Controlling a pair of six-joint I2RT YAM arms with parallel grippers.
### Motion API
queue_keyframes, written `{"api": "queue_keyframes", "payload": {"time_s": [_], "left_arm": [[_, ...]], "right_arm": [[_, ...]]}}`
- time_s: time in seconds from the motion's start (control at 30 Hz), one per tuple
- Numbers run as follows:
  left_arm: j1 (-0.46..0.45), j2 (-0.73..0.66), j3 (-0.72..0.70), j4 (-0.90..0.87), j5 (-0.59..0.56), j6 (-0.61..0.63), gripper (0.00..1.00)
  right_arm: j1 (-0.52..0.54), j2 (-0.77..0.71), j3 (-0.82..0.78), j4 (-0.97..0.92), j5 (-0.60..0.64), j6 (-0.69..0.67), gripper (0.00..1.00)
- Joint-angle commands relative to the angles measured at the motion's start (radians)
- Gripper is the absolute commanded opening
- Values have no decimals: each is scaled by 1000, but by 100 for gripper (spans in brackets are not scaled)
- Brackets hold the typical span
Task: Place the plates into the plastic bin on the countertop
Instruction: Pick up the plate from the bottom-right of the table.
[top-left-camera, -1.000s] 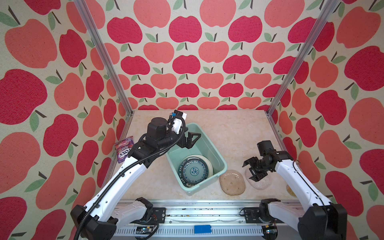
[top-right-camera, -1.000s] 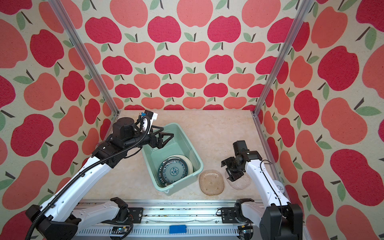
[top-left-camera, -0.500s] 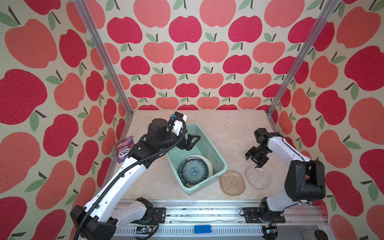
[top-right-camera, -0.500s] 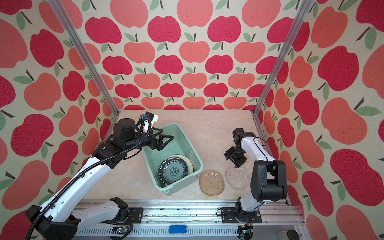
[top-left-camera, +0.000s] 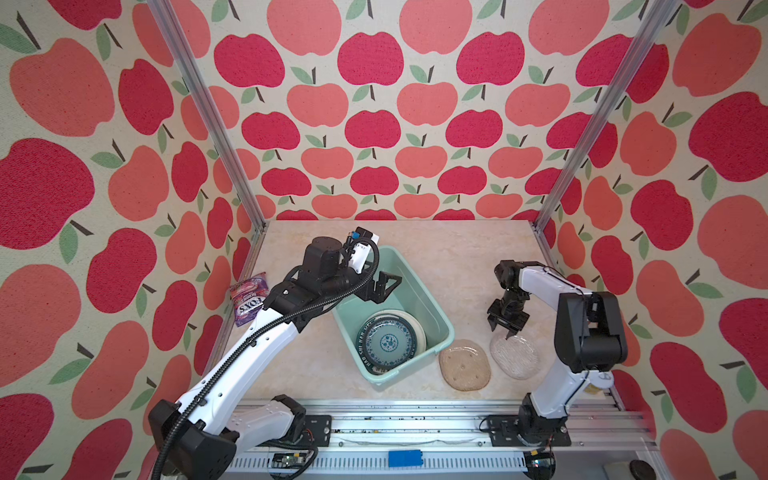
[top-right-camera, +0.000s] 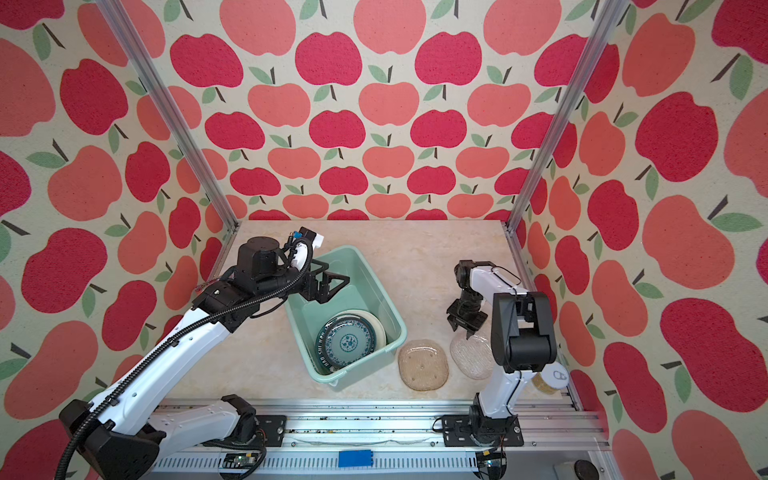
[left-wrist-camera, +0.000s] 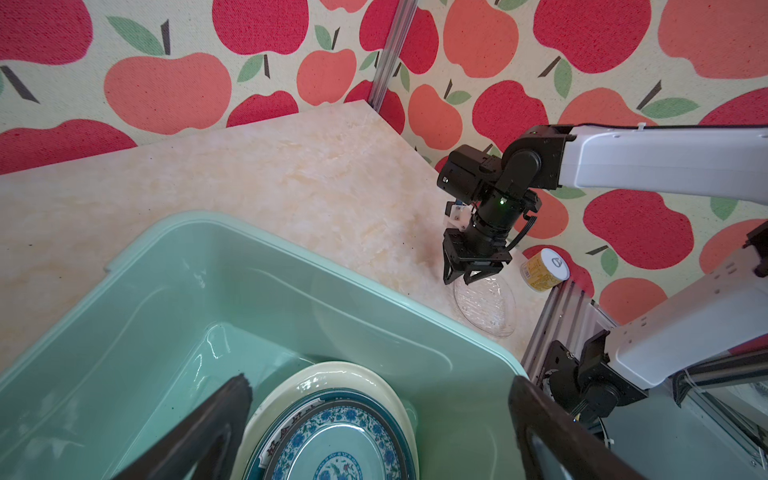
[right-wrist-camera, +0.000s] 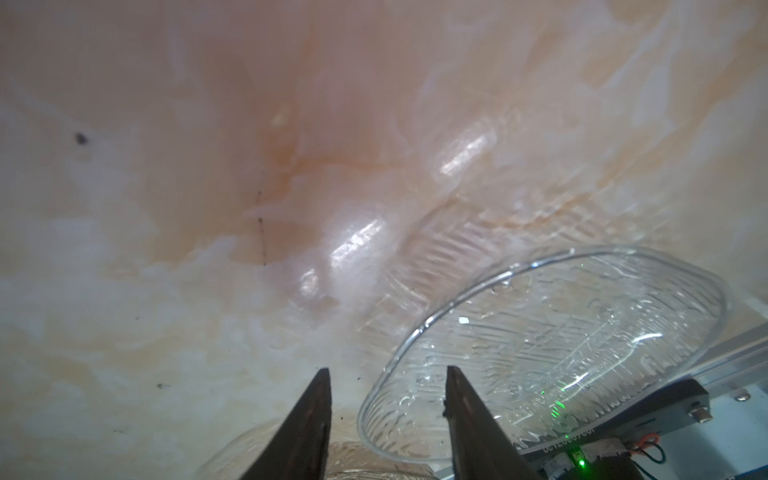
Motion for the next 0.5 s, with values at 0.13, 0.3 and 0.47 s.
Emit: {"api": "queue_keyframes", "payload": {"time_s": [0.13,0.3,0.47], "left_arm": [[-4,4,41,-18,4,24,100],[-4,4,46,-35,-1,36,100],[-5,3,44,-37,-12,40,100]], "right_arm": [[21,61,38,-33,33,-26,33],[28,89,45,-31,31,-34,26],[31,112,52,-34,36,-40,21]]}}
